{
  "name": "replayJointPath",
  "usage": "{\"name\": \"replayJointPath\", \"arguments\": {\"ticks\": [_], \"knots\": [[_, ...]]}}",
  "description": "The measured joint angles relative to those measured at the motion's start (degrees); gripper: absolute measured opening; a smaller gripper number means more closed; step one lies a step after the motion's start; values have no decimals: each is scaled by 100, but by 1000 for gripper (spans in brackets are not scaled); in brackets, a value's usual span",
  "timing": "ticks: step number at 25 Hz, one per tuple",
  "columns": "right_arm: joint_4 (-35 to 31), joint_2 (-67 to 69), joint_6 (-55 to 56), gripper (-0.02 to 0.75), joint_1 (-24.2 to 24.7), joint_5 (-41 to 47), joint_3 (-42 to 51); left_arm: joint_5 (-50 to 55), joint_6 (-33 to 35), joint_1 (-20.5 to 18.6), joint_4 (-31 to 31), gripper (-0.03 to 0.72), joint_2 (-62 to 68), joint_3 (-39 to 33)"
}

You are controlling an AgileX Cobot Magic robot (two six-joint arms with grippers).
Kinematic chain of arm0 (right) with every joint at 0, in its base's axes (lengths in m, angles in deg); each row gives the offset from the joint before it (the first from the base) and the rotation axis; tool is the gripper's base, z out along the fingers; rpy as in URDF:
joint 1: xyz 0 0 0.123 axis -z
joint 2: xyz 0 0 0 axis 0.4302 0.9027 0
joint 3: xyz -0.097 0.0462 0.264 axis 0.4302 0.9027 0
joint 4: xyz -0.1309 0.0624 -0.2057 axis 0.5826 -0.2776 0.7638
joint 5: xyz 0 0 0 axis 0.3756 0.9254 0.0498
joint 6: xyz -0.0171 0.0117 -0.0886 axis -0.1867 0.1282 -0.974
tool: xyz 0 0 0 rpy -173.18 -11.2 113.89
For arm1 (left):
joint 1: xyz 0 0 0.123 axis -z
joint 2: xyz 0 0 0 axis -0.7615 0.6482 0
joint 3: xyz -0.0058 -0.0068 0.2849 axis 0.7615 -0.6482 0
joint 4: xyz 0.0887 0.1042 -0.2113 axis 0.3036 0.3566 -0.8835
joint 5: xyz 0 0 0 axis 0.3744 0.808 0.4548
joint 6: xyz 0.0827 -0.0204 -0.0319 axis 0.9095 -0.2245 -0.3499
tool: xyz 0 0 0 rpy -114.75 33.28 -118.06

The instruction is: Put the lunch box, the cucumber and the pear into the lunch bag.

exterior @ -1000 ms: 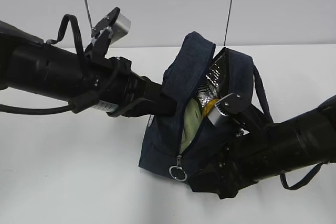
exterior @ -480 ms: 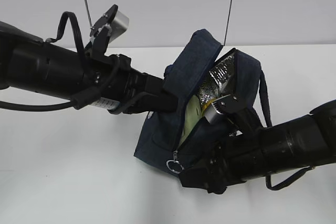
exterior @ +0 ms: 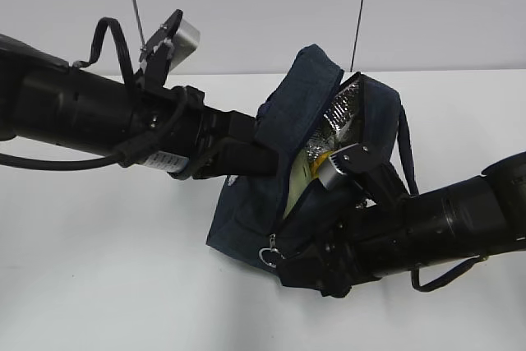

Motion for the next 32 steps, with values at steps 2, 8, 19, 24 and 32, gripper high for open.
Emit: {"name": "replayJointPath", "arguments": {"ticks": [2,8,19,24,32], "knots": [[0,10,0,375,0,49,-72,20,-112,0,-27,-15,90,5],[34,13,0,343,0,147,-130,152,-174,0,-81,-15,320,12],[701,-59,-24,314,0,15,-199,97,-194,-158,-101,-16,363,14],[1119,-106,-27,314,0,-255,-213,-40,-194,-158,-235,-16,368,14],[1243,-106,-415,314,-172,-365,-225,-54,-282,-158,-628,-16,474,14]]}}
